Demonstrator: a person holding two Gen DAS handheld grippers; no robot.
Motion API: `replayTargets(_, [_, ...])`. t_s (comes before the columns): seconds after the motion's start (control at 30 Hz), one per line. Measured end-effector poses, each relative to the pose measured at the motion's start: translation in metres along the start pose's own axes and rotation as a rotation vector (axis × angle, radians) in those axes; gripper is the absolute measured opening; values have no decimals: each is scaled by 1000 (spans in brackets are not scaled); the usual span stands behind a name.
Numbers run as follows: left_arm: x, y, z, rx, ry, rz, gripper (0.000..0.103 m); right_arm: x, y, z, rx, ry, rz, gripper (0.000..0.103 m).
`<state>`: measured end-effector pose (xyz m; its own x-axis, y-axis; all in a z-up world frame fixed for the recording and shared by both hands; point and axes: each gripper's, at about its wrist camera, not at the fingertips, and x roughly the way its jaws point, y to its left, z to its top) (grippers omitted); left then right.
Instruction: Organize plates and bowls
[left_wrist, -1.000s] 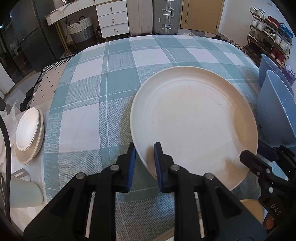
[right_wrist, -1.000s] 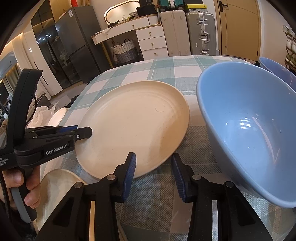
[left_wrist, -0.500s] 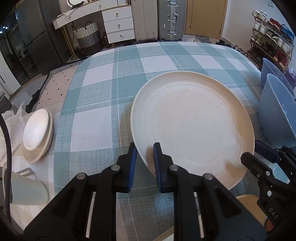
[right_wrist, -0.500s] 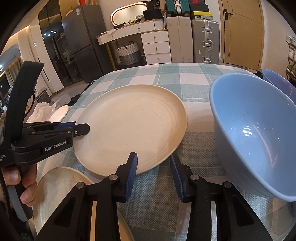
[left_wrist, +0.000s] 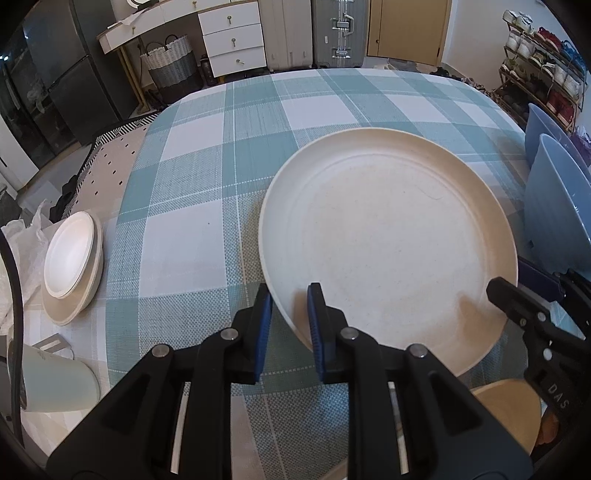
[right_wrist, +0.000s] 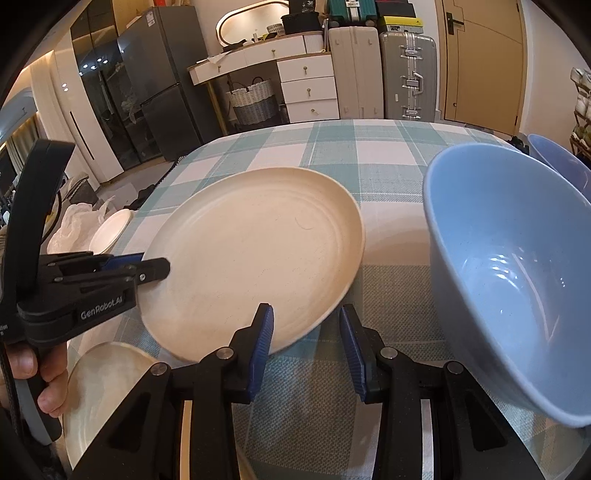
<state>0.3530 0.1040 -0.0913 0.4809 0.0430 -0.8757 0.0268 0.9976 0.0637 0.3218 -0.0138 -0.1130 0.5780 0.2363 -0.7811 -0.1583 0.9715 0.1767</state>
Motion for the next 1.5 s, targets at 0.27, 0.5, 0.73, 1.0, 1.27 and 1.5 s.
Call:
replayTargets(0.27, [1,-1,1,32,-1,18,17,3,5,2,-28,-11,-16,37])
replayTargets(0.5, [-5,-1,-4,44,-22,43,17,1,9,1,-50,-24,-14,35])
replayTargets(0.73, [-17,4,-6,26,-59,54,17,-7,14,3,-66,-57,-5,34])
replayTargets(1.0, [-42,6,-11,8,-107,69,17,-26,21,5,-79,-95,11,34])
replayTargets(1.27, [-72,8,-23,-16,-145,78,17,-50,30,2,-101,-128,27,34])
replayTargets(1.5, [-109,6,-39,-38,-187,92,17,-78,37,-3,-119,-155,45,35])
